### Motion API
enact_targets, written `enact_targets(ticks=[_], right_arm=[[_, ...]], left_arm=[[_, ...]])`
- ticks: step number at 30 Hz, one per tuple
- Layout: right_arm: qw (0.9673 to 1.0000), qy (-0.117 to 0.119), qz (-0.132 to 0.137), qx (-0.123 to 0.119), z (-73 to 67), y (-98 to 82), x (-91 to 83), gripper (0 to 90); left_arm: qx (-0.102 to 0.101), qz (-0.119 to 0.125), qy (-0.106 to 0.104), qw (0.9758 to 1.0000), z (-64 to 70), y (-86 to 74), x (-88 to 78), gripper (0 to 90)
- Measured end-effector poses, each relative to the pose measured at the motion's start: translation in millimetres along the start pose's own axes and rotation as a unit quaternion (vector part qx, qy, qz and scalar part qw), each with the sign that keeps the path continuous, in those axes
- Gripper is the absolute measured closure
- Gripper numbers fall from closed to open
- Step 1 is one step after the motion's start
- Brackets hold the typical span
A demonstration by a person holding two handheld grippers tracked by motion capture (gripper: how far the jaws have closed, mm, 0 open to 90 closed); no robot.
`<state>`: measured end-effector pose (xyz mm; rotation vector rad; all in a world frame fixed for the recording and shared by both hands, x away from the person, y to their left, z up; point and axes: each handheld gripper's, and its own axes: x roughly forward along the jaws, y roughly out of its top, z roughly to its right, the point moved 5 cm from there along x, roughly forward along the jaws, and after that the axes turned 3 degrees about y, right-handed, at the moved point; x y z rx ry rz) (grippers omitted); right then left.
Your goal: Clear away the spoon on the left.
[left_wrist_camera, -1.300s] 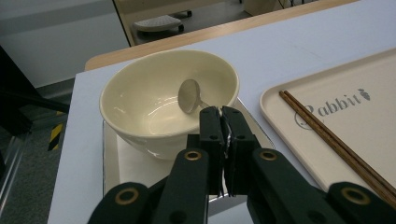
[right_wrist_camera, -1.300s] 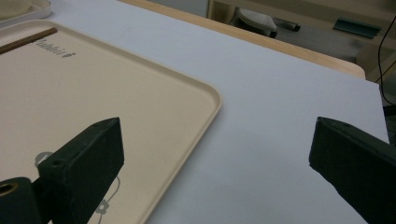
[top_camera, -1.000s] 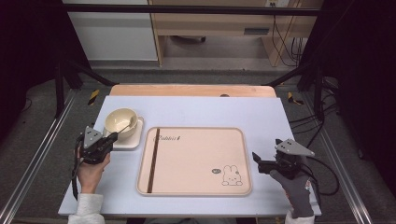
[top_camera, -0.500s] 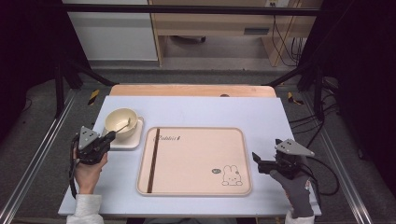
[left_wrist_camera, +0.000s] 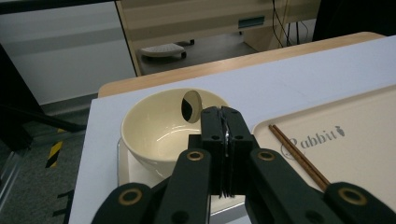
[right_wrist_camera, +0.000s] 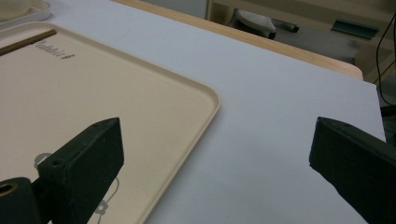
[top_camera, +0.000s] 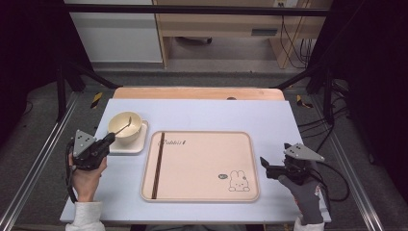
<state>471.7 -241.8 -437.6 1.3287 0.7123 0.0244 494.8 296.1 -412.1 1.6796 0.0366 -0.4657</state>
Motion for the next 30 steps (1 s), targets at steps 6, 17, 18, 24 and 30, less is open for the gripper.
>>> enact_targets(ticks=[6, 17, 18, 24, 30], right_arm=[[1.0, 0.0, 0.001, 0.0, -0.3, 0.1, -0.3, 3.3], [1.0, 0.004, 0.005, 0.003, -0.8, 1.3, -2.1, 3.1], [1.0, 0.003, 0.007, 0.0, 0.1, 1.5, -2.3, 3.1], [1.0, 0.004, 0.007, 0.001, 0.0, 1.6, -2.8, 3.0], [1.0, 0.004, 0.007, 0.002, 0.1, 1.5, -2.6, 2.9]], left_arm=[[0.008, 0.018, -0.006, 0.9998, 8.1, 10.9, -10.6, 89.1], [0.041, 0.04, -0.026, 0.998, 34.5, 27.5, -23.2, 89.1], [0.043, 0.041, -0.028, 0.9978, 37.0, 28.2, -23.4, 89.0], [0.062, 0.033, -0.041, 0.9967, 51.9, 28.1, -20.4, 89.1], [0.093, 0.02, -0.064, 0.9935, 78.0, 24.3, -12.4, 89.0]])
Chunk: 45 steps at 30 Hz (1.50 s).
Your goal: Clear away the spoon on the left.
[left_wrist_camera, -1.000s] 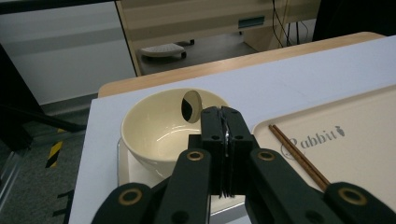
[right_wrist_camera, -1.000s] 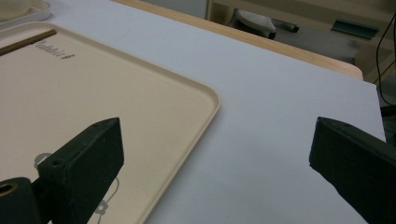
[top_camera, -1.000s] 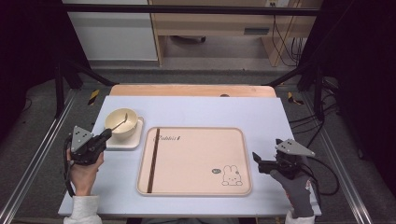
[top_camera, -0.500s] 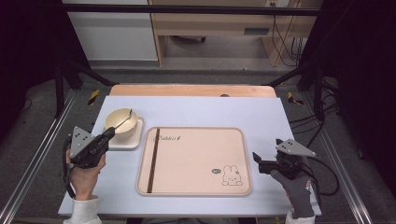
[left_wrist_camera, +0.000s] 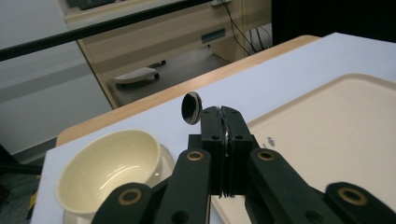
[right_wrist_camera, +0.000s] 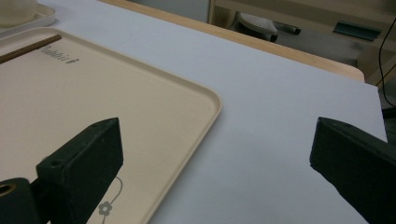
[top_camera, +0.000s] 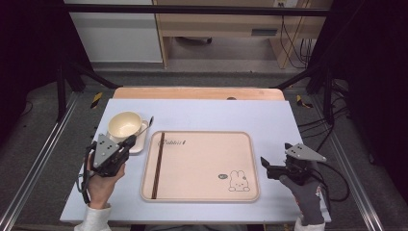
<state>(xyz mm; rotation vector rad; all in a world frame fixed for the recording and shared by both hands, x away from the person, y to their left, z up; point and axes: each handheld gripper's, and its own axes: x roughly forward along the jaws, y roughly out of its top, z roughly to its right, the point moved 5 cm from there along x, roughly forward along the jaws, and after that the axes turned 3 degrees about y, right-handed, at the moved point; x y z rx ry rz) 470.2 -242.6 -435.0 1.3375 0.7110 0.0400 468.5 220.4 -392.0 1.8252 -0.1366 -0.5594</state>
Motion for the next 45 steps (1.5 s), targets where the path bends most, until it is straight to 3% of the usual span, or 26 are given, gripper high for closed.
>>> enact_targets(ticks=[6, 20, 30, 40, 45], right_arm=[[1.0, 0.0, -0.001, -0.001, -0.5, -0.2, 0.1, 2.9], [1.0, 0.0, -0.005, -0.003, -1.1, -1.1, 1.8, 2.9], [1.0, 0.001, -0.009, -0.001, -1.7, -1.7, 2.7, 2.8], [0.9999, 0.001, -0.013, -0.005, -2.0, -2.6, 4.5, 2.8], [0.9999, 0.002, -0.013, -0.003, -2.9, -2.6, 4.9, 2.8]], left_arm=[[0.036, -0.022, -0.016, 0.999, 23.6, -4.1, 12.5, 89.0], [0.074, -0.057, -0.036, 0.995, 51.1, -17.9, 33.4, 89.1], [0.093, -0.078, -0.028, 0.9922, 59.0, -29.8, 46.7, 89.0], [0.106, -0.081, -0.019, 0.9909, 62.5, -32.8, 51.1, 88.9], [0.121, -0.088, -0.015, 0.9886, 64.9, -34.5, 53.0, 88.7]])
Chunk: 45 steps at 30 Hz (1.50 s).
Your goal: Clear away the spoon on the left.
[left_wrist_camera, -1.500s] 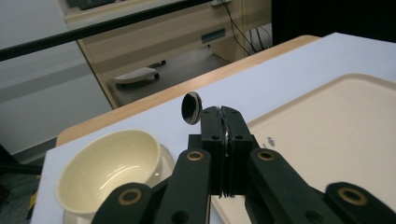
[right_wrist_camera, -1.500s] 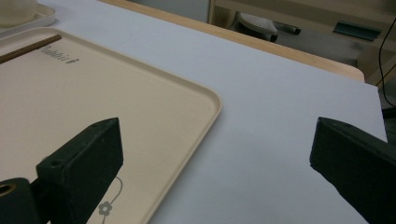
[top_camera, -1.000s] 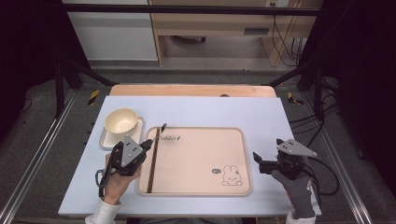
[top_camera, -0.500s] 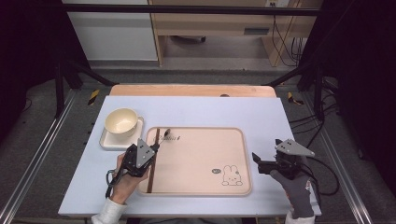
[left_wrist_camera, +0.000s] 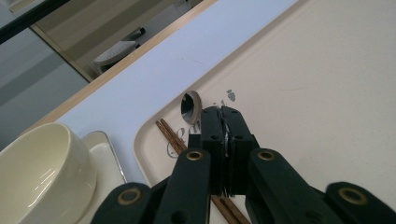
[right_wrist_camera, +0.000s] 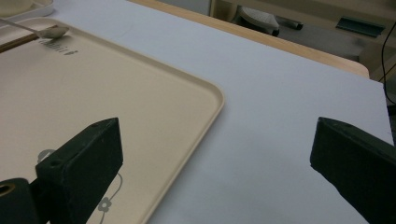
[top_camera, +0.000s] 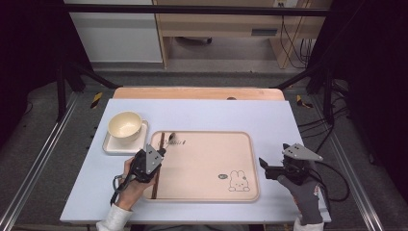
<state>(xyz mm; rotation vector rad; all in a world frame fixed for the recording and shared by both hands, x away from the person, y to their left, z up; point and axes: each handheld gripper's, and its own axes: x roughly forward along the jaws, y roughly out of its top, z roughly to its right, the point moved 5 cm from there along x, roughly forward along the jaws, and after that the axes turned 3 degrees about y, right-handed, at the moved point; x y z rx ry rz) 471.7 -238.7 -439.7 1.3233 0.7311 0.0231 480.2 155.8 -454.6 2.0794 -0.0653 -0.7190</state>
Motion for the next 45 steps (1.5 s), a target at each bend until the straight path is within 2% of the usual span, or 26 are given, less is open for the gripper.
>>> enact_targets(ticks=[7, 8, 24, 34, 45], right_arm=[[1.0, 0.0, -0.001, -0.004, -0.2, -0.4, 1.0, 2.8], [1.0, 0.0, -0.001, -0.004, -0.2, -0.4, 0.9, 2.7], [1.0, 0.0, 0.001, -0.005, -0.2, -0.1, 0.5, 2.8], [1.0, 0.0, 0.001, -0.006, -0.4, -0.1, 0.5, 2.8], [1.0, 0.0, 0.001, -0.006, -0.6, 0.0, 0.3, 2.8]], left_arm=[[0.025, -0.009, -0.001, 0.9996, 7.4, 0.8, 2.4, 86.3], [0.034, -0.013, -0.003, 0.9994, 8.0, 0.6, 2.3, 86.3], [0.076, -0.029, -0.025, 0.9963, 19.3, -2.0, 8.2, 78.7], [0.092, -0.043, -0.034, 0.9942, 23.9, -4.3, 11.4, 69.1], [0.094, -0.063, -0.045, 0.9926, 27.9, -8.4, 15.8, 52.5]])
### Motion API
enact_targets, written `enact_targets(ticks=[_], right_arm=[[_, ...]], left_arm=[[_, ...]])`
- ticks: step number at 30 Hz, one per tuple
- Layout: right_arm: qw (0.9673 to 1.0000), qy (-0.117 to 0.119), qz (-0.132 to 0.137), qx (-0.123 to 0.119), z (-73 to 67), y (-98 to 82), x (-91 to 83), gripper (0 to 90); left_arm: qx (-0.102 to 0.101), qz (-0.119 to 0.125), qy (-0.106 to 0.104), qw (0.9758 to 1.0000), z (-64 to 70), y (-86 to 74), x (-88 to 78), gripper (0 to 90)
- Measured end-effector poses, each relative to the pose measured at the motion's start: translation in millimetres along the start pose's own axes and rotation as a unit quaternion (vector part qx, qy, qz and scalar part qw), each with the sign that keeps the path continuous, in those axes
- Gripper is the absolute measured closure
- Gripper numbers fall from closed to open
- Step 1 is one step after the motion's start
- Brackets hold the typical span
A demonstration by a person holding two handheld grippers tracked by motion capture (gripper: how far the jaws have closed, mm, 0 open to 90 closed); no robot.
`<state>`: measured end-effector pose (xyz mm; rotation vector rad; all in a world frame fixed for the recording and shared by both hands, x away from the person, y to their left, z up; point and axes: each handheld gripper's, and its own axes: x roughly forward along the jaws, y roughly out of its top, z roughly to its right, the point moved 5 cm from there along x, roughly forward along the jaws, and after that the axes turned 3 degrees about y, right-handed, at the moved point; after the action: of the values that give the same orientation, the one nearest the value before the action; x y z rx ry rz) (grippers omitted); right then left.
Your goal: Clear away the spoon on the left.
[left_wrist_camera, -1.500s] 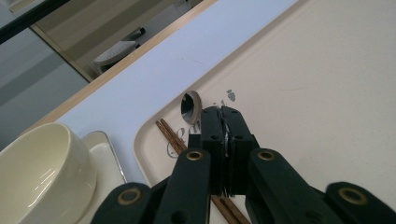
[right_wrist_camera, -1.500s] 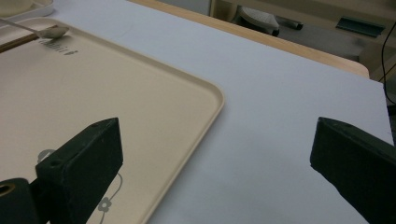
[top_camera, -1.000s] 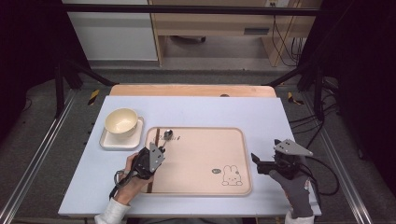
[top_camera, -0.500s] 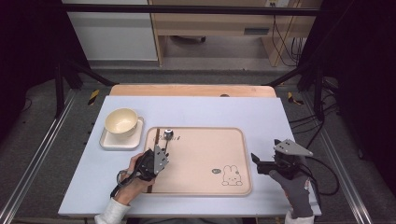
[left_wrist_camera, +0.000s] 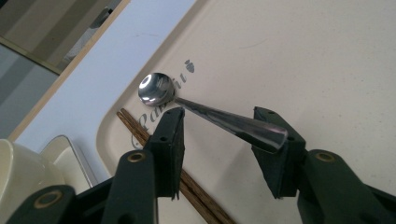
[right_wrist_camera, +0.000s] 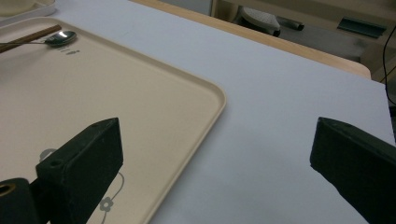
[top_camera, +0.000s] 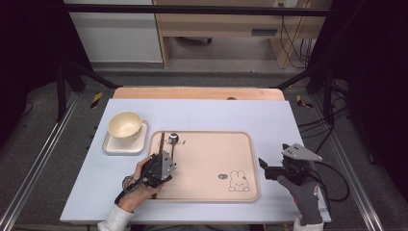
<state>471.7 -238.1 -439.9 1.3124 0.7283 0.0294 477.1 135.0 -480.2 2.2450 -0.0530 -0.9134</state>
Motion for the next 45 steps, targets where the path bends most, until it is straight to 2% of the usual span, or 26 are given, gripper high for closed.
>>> enact_targets(ticks=[9, 16, 23, 28, 32, 36, 42, 45], right_arm=[[1.0, 0.001, 0.0, 0.001, -0.3, 0.1, -0.2, 2.8], [1.0, 0.001, 0.0, 0.001, -0.4, 0.2, -0.6, 2.8], [1.0, 0.001, 0.001, 0.003, -0.4, 0.4, -1.1, 2.8], [1.0, 0.001, 0.001, 0.002, -0.2, 0.4, -1.0, 2.8], [1.0, 0.001, 0.002, 0.004, -0.1, 0.6, -1.4, 2.7], [1.0, 0.0, 0.004, 0.002, 0.6, 0.9, -1.7, 2.6], [1.0, 0.003, 0.004, 0.004, -0.2, 0.8, -1.3, 2.4], [1.0, 0.006, 0.005, 0.004, -0.7, 0.9, -1.2, 2.1]], left_arm=[[-0.008, -0.008, -0.013, 0.9998, 3.7, -3.7, 3.2, 41.8], [-0.006, -0.017, -0.026, 0.9995, 9.4, -6.2, 6.5, 36.1], [-0.002, -0.028, -0.037, 0.9989, 13.1, -8.5, 9.6, 33.0], [-0.008, -0.021, -0.044, 0.9988, 13.0, -6.8, 6.5, 31.8], [-0.016, -0.013, -0.051, 0.9985, 11.7, -4.6, 2.4, 31.6], [-0.033, -0.005, -0.057, 0.9978, 7.8, -2.7, -2.5, 31.1], [-0.057, 0.007, -0.049, 0.9971, -2.2, -2.0, -10.7, 30.2], [-0.07, 0.013, -0.041, 0.9966, -11.6, -3.3, -16.0, 29.1]])
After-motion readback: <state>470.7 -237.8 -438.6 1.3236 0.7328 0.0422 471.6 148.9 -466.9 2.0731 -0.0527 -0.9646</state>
